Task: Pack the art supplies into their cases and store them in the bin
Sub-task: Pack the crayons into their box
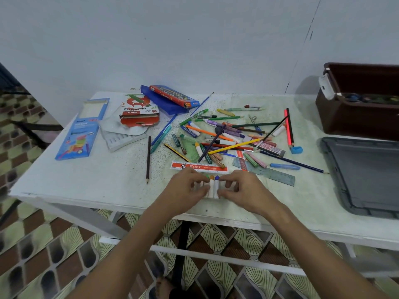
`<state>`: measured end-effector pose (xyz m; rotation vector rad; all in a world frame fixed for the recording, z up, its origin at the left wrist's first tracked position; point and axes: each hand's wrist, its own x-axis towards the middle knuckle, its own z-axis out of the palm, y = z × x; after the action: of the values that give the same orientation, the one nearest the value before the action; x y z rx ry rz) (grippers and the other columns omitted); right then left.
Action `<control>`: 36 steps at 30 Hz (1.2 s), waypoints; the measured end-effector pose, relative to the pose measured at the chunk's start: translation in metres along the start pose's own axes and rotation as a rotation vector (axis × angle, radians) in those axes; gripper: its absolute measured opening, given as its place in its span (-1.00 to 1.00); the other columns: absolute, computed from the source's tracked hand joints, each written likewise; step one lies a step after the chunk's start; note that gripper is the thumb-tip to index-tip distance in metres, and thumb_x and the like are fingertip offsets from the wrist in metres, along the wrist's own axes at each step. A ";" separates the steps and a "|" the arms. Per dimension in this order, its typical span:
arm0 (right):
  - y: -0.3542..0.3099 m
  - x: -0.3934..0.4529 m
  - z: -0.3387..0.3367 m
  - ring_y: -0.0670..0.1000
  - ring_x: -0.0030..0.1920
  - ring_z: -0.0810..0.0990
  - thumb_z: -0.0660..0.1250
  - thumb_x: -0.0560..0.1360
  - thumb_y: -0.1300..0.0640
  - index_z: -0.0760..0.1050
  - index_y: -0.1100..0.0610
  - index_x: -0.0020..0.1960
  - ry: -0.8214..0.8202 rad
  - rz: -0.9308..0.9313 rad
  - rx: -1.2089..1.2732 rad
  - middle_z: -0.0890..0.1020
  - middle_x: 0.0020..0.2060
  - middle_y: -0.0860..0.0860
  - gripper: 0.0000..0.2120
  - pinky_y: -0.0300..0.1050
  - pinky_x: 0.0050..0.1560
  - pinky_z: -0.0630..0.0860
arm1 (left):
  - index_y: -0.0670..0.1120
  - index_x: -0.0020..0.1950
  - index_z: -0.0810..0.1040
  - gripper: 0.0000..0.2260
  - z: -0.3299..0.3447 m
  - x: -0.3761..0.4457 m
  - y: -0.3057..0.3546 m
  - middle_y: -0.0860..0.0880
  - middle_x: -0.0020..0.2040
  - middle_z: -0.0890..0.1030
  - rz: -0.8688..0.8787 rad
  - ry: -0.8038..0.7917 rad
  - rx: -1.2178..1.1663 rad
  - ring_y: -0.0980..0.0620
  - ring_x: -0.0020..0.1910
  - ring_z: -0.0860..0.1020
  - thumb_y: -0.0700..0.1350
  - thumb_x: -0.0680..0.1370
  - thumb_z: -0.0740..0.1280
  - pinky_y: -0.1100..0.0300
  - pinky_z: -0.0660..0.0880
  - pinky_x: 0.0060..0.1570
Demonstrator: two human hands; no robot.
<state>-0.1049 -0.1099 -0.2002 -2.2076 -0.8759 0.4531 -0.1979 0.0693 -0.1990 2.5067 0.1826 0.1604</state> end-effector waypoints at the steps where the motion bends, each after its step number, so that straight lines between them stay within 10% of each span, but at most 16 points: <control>1: -0.003 0.003 -0.004 -0.14 -0.33 0.46 0.42 0.48 0.04 0.59 0.04 0.19 0.015 -0.005 0.010 0.57 -0.15 -0.07 -0.71 -0.35 -0.36 0.37 | 0.01 0.10 0.64 -0.82 -0.005 0.004 -0.001 0.06 -0.10 0.49 -0.016 0.025 -0.009 0.19 -0.20 0.43 -0.02 0.52 0.38 0.36 0.30 -0.24; 16: 0.015 0.102 -0.052 0.03 0.15 0.54 0.41 0.49 0.13 0.59 0.14 0.19 0.203 0.066 -0.218 0.60 0.16 0.05 -0.72 -0.12 0.16 0.42 | -0.01 0.31 0.51 -0.57 -0.044 0.107 -0.027 0.03 -0.11 0.58 -0.306 -0.027 0.055 0.13 -0.18 0.53 0.06 0.48 0.43 0.24 0.42 -0.16; 36: 0.006 0.120 -0.056 -0.07 -0.24 0.56 0.42 0.45 0.12 0.64 0.15 -0.15 -0.015 0.219 -0.173 0.64 -0.24 0.01 -0.90 -0.20 -0.31 0.45 | -0.02 0.11 0.47 -0.64 -0.031 0.108 -0.029 0.05 -0.07 0.61 -0.359 -0.001 -0.170 0.09 -0.13 0.59 -0.03 0.41 0.52 0.21 0.54 -0.20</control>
<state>0.0129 -0.0563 -0.1729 -2.4759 -0.7060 0.5138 -0.0990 0.1289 -0.1837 2.2624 0.5879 0.0252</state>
